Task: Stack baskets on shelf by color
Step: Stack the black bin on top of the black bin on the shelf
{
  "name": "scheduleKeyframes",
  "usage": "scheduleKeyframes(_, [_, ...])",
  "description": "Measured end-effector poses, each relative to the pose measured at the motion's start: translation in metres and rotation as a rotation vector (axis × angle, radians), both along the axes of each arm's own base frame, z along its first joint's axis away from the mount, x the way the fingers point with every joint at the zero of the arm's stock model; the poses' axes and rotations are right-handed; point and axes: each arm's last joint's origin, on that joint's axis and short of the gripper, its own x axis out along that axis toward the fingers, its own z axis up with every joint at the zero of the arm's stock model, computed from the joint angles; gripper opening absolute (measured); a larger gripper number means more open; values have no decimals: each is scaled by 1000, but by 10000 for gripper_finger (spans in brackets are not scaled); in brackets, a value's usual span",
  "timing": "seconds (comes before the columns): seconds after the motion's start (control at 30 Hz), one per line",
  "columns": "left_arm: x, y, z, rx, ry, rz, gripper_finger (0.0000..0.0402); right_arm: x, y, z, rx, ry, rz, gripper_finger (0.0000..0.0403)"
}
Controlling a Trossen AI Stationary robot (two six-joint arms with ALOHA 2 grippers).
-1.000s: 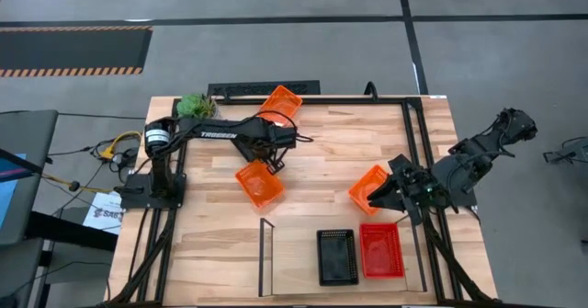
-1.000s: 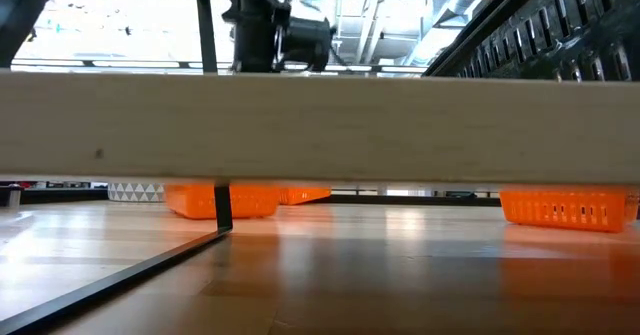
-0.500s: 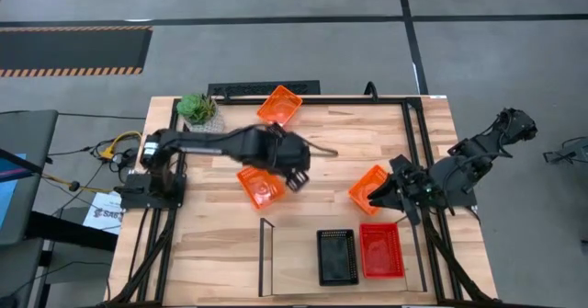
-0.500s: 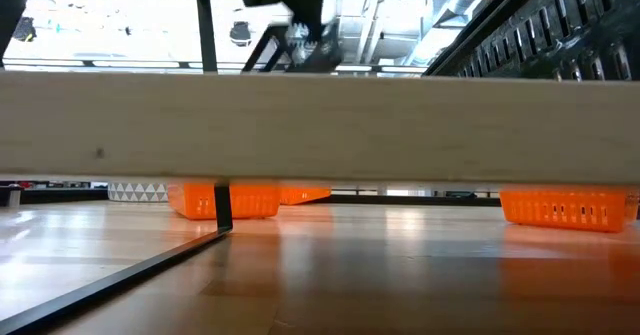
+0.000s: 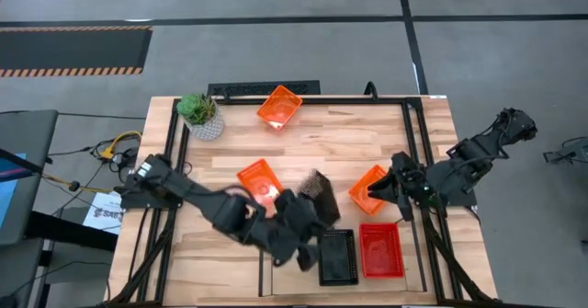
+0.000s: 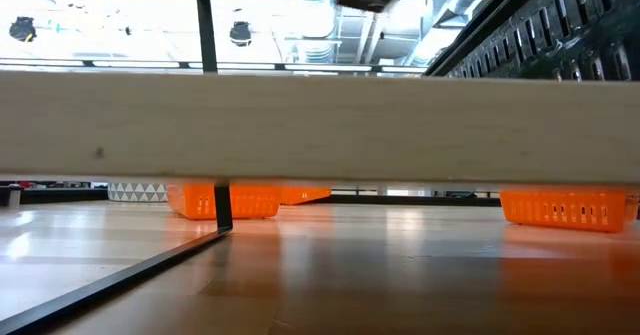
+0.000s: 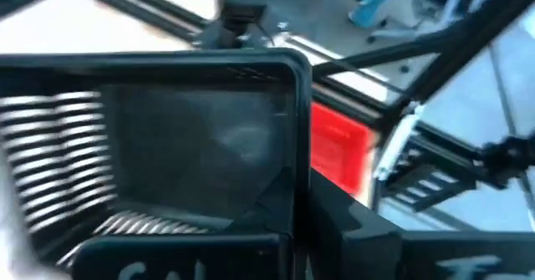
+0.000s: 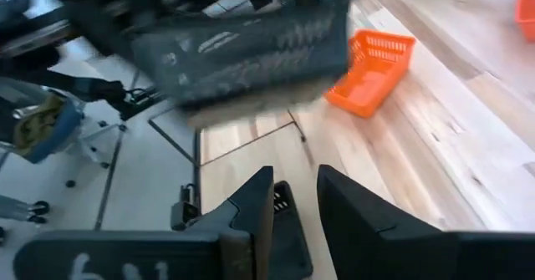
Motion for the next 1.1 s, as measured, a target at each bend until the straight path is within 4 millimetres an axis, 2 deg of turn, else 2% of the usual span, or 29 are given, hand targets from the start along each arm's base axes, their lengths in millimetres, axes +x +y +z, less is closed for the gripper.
scheduleKeyframes(0.13, [5, -21, -9, -18, -32, -30, 0, -2, -1, -4, -3, 45, -13, 118])
scheduleKeyframes(0.33, [25, -34, -32, 11, 33, -80, 0, -7, -4, -11, -23, 125, -32, 118])
scheduleKeyframes(0.67, [57, -52, -71, 88, 150, -141, 0, -8, -5, -14, -33, 146, -50, 118])
scheduleKeyframes(0.8, [56, -58, -78, 135, 168, -160, 0, -9, -6, -15, -47, 157, -57, 118])
scheduleKeyframes(0.97, [46, -76, -77, 266, 138, -189, 0, -9, -6, -15, -48, 160, -57, 118])
scheduleKeyframes(1.1, [40, -88, -73, 253, 108, -204, 0, -9, -6, -15, -38, 164, -64, 118])
